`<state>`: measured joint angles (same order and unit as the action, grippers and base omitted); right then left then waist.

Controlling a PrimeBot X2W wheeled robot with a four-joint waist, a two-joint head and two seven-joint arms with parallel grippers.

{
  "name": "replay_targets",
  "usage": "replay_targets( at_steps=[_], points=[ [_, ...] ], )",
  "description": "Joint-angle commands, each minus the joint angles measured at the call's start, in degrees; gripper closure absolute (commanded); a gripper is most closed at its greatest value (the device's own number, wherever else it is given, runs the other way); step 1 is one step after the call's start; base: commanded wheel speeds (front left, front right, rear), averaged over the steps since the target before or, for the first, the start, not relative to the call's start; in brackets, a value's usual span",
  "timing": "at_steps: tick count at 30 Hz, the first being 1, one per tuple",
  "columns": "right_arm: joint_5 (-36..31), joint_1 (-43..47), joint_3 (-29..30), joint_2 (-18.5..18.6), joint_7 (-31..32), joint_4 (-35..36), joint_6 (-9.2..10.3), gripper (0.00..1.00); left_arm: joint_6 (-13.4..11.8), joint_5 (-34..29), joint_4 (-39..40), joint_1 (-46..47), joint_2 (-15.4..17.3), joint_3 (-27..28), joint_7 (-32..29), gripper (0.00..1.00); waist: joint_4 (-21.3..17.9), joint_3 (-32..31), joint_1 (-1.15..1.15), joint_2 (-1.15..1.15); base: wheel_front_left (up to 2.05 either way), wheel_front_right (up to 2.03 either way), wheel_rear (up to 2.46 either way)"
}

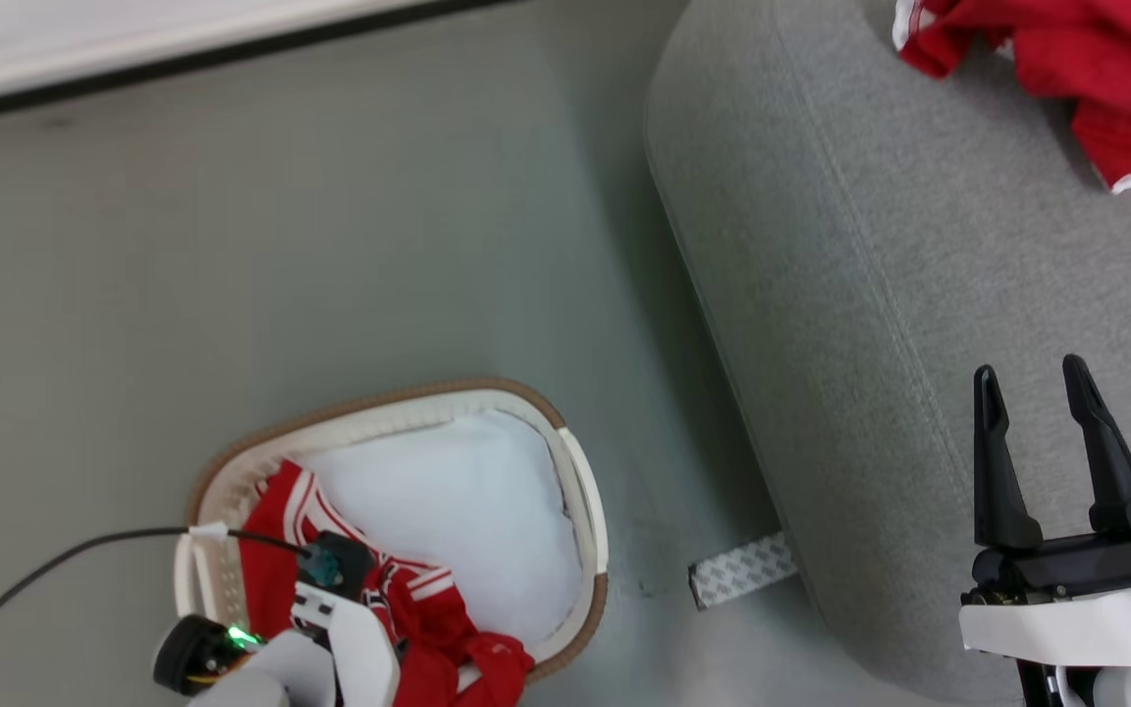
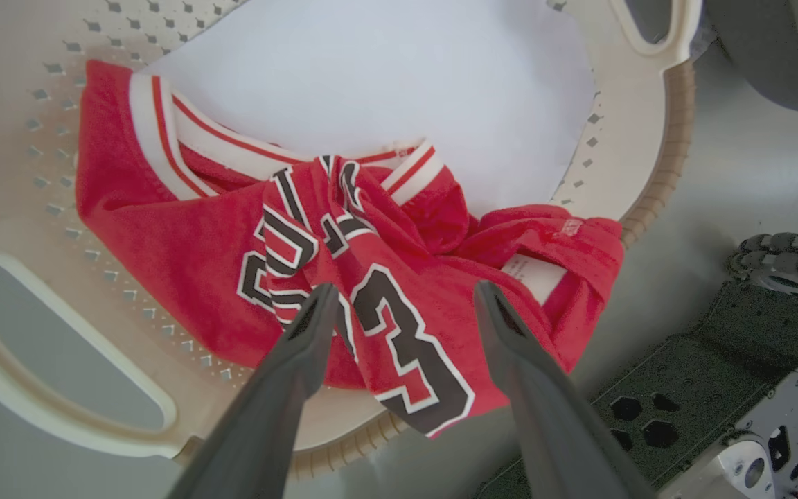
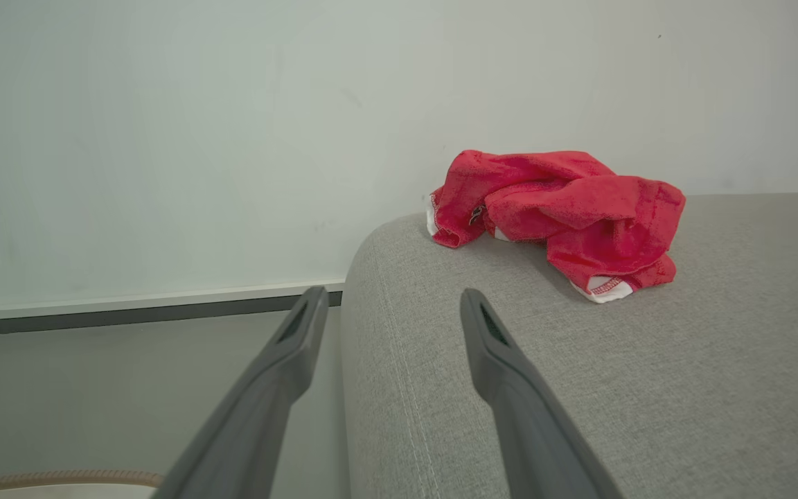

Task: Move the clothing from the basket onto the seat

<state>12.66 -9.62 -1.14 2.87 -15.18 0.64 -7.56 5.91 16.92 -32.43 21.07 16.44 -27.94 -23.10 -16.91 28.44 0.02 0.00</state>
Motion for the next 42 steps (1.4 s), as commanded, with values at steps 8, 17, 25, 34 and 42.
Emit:
replay_targets(
  at_steps=[8, 17, 25, 34, 42],
  points=[
    [1.74, -1.91, -0.84, 0.03, 0.05, 1.03, 0.15, 0.0, -0.36, -2.0, -4.31, 4.87, 1.87, -0.24, 1.64, 0.0, -1.65, 8.71, -0.02, 0.0, 0.0, 0.0, 0.0],
    [2.69, -2.46, -1.55, 0.03, 0.05, 2.08, 0.15, 0.0, -0.57, -2.77, -7.44, 8.79, 3.36, -0.49, 2.94, 0.0, -2.25, 14.54, -0.02, 0.0, 0.0, 0.0, 0.0],
    [2.49, -3.29, -1.87, 0.03, 0.05, 2.52, 0.15, 0.0, -0.38, -2.86, -9.23, 11.31, 2.29, -1.4, 5.45, 0.73, -2.27, 17.95, -0.02, 0.0, 0.0, 0.0, 0.0],
    [-0.26, -3.19, -0.59, 0.04, 0.05, 0.85, 0.15, 0.0, 0.48, 0.88, -10.72, 12.46, -1.88, -1.01, 12.54, 1.0, 1.5, 12.29, -0.02, 0.0, 0.0, 0.0, 0.0],
    [-3.67, -0.26, 0.72, 0.06, 0.05, -2.27, 0.15, 0.0, 1.28, 6.43, -8.96, 8.58, -5.55, -0.36, 18.38, 1.0, 7.3, -0.63, -0.02, 0.0, 0.0, 0.0, 0.0]
  ],
)
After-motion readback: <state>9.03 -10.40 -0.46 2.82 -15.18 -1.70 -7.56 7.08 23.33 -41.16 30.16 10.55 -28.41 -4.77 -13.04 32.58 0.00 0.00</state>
